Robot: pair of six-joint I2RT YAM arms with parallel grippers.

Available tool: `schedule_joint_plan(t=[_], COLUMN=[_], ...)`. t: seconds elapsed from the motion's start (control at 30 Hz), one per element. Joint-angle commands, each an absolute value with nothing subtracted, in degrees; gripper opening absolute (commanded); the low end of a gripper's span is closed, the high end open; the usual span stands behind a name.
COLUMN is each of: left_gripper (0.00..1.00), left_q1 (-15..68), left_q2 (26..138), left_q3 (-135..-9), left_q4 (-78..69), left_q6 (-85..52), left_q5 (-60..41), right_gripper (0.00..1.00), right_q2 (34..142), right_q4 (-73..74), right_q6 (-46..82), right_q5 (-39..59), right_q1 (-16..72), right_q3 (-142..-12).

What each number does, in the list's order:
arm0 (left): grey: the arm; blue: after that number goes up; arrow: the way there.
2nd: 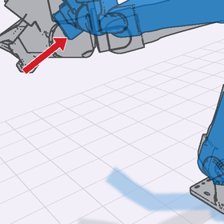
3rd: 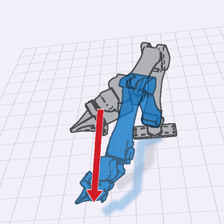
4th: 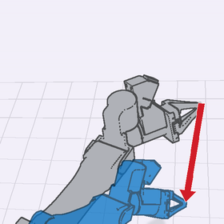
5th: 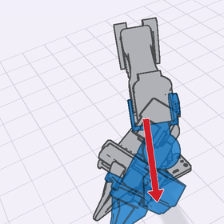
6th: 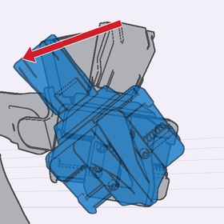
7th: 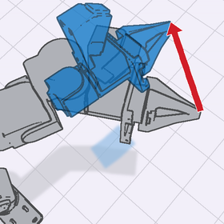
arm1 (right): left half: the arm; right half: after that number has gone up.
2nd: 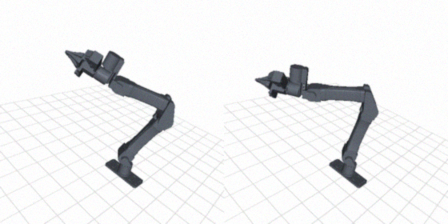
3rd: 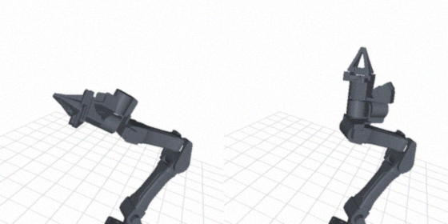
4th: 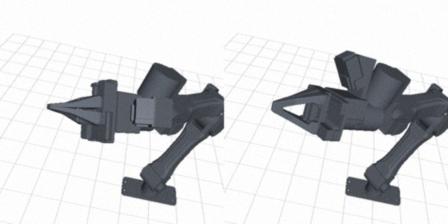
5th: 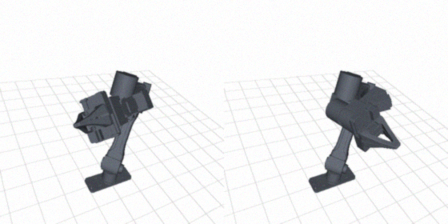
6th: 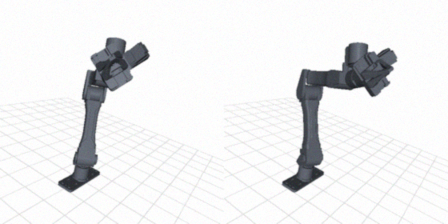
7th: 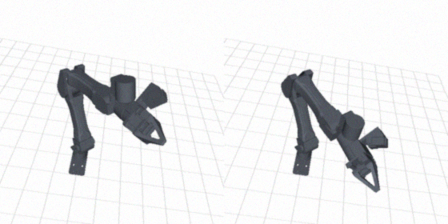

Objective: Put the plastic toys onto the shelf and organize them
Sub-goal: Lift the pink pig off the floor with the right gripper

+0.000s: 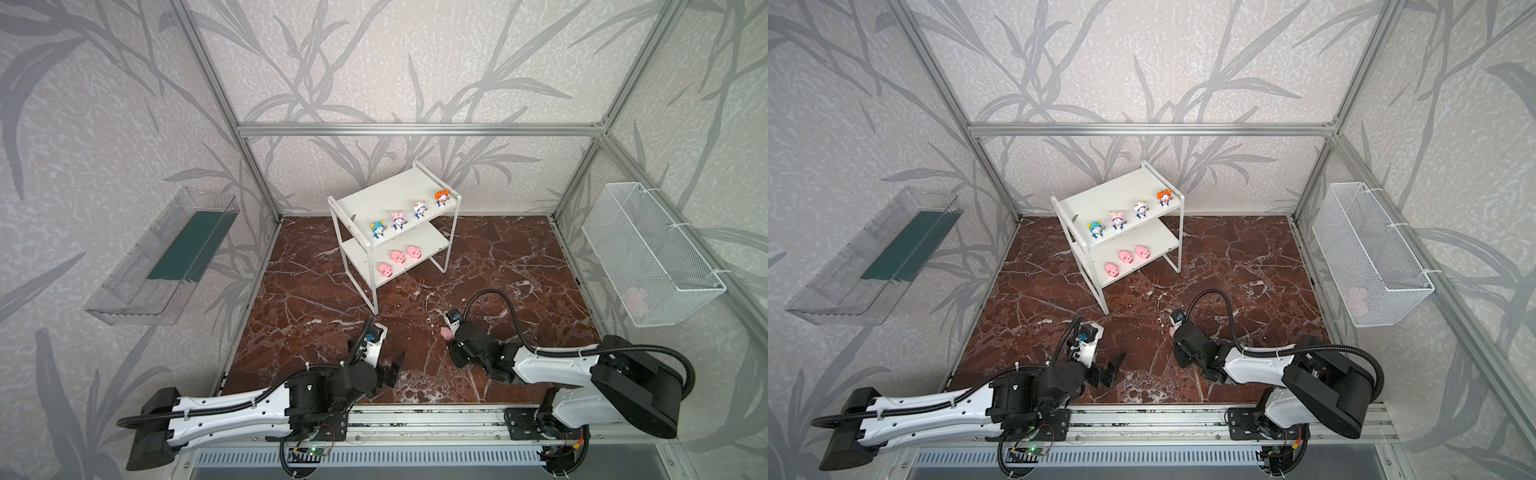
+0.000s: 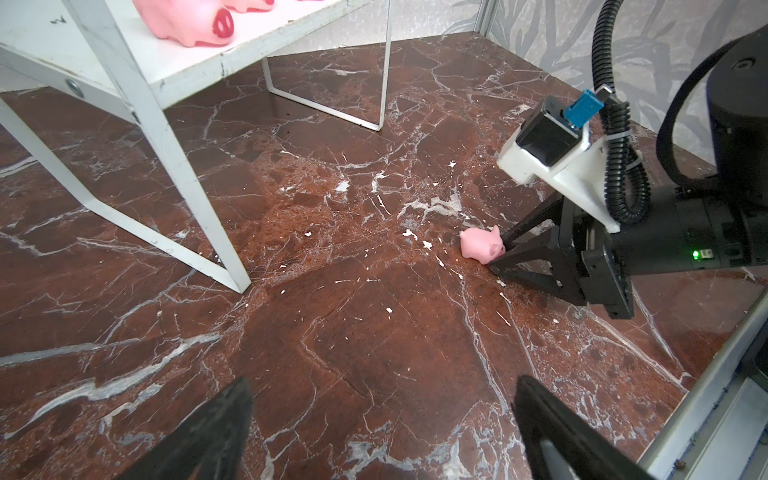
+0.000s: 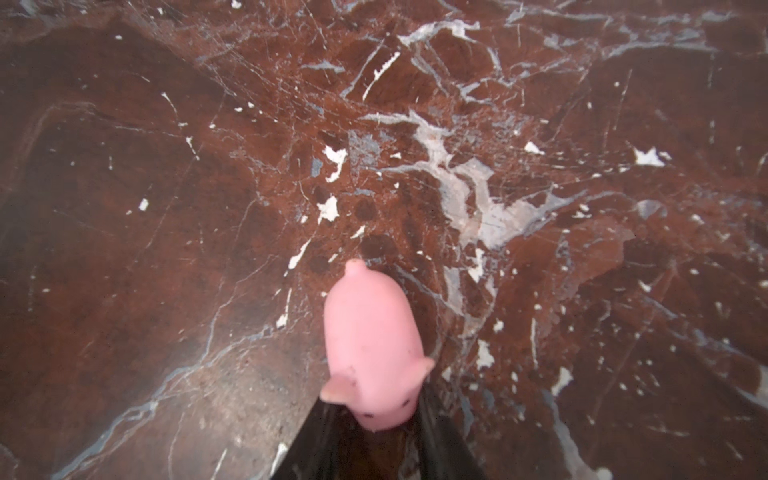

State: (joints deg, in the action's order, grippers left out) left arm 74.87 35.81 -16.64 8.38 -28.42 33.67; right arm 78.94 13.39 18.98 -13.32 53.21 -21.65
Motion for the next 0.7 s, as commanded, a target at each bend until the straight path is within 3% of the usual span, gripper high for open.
schedule_joint_plan(t=[0.0, 0.27, 0.67], left_gripper=[0.99, 0.99, 0.99], left_q1=[74.53, 74.36, 74.18], left_q2=[34.78, 36.21, 39.81], left_q3=[-16.48, -20.54, -23.56], left_q4=[10.04, 15.2, 15.32], left_q6=[-28.37, -28.65, -27.43], left_q5=[33.85, 34.66, 33.4], right_gripper=[0.27, 0.23, 0.25], right_q2=[79.52, 75.5, 74.61], right_q4=[14.1, 12.68, 11.95], right_q6=[17.38, 15.75, 15.02], right_q5=[-11.89, -11.51, -11.53], right_q1=[53.53, 53.46, 53.0], right_q3=[-20.79, -21.44, -22.23])
